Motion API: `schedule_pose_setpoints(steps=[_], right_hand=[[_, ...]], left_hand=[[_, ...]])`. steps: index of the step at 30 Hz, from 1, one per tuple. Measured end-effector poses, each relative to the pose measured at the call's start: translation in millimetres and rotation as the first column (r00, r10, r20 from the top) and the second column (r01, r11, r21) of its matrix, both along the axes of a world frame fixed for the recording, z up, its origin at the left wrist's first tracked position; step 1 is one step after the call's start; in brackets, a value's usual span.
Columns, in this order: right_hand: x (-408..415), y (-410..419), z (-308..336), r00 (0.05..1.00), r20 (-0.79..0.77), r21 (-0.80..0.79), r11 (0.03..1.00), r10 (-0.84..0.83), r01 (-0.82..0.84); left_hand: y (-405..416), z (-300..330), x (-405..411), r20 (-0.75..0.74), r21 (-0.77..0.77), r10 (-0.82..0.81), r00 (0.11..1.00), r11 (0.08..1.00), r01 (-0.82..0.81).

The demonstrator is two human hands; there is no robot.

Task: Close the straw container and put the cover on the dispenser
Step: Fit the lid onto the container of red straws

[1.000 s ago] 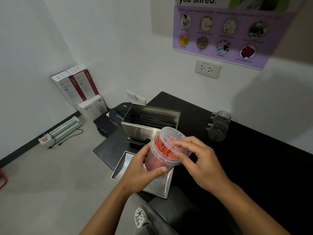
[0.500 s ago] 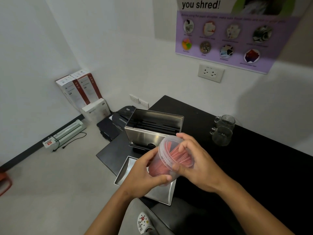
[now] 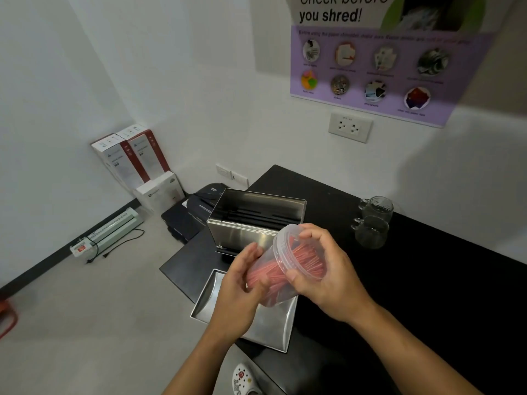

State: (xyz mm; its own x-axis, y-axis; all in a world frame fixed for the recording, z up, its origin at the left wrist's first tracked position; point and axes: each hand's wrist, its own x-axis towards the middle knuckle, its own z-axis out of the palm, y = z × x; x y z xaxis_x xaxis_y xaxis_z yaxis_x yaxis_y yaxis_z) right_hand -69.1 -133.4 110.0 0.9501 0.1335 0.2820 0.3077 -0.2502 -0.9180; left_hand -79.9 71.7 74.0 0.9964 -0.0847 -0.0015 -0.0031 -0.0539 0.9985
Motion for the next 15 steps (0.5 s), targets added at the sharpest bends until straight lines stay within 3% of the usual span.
schedule_pose_setpoints(steps=[2,6,10,15], right_hand=[[-2.4,1.9,0.9,0.999,0.049,-0.009,1.0,-0.001,0.001],[-4.2,3.8,2.0,0.998,0.027,-0.071,0.996,0.059,-0.057],[-2.3,-2.9,1.2,0.99,0.037,-0.302,0.946,0.136,-0.118],[0.5,-5.2,2.2,0.949,0.219,-0.421,0.9,0.227,-0.118]], left_hand=[[-5.5,-0.2,-3.1,-0.109,-0.052,0.024,0.994,0.998,-0.03],[-12.0,8.5,-3.1,-0.286,-0.361,-0.046,0.957,0.93,-0.064],[-9.6,11.3,-1.6,-0.311,-0.318,-0.019,0.95,0.944,-0.085],[-6.5,22.4,2.9,-0.351,-0.197,-0.046,0.935,0.98,-0.026]])
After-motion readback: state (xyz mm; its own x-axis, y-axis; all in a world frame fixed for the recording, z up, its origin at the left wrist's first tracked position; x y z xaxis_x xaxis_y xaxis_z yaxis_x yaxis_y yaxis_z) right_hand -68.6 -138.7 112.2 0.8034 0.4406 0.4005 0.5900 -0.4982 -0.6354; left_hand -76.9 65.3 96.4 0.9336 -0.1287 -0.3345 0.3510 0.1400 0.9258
